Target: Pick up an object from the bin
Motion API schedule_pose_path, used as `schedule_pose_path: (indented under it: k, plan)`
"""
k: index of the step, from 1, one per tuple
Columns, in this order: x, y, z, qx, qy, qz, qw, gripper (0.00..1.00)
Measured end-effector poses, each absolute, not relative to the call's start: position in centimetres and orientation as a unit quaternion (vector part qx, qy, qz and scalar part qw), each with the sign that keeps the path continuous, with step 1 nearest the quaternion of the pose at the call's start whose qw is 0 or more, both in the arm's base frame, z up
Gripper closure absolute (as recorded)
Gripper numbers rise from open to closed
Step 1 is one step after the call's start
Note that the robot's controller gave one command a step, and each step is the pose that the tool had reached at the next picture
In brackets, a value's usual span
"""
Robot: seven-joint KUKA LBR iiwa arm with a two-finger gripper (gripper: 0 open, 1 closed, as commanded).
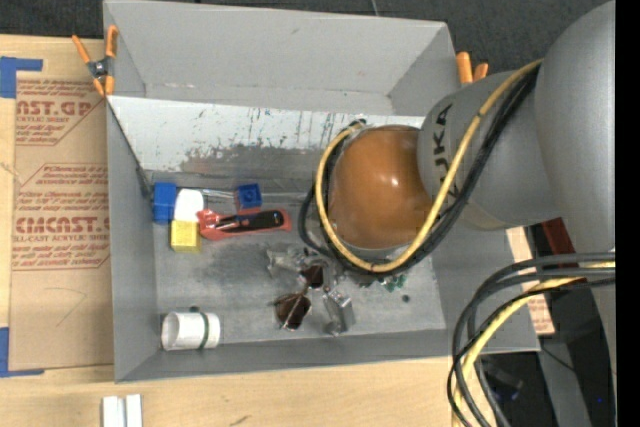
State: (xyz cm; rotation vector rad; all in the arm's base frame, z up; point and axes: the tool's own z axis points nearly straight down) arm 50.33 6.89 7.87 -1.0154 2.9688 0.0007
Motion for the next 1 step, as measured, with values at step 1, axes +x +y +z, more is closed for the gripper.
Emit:
schedule_pose_path:
  k: [1]
  plan:
    - [50.46,7.05,5.20,-0.320,0.947,0.001,0.005,1.00]
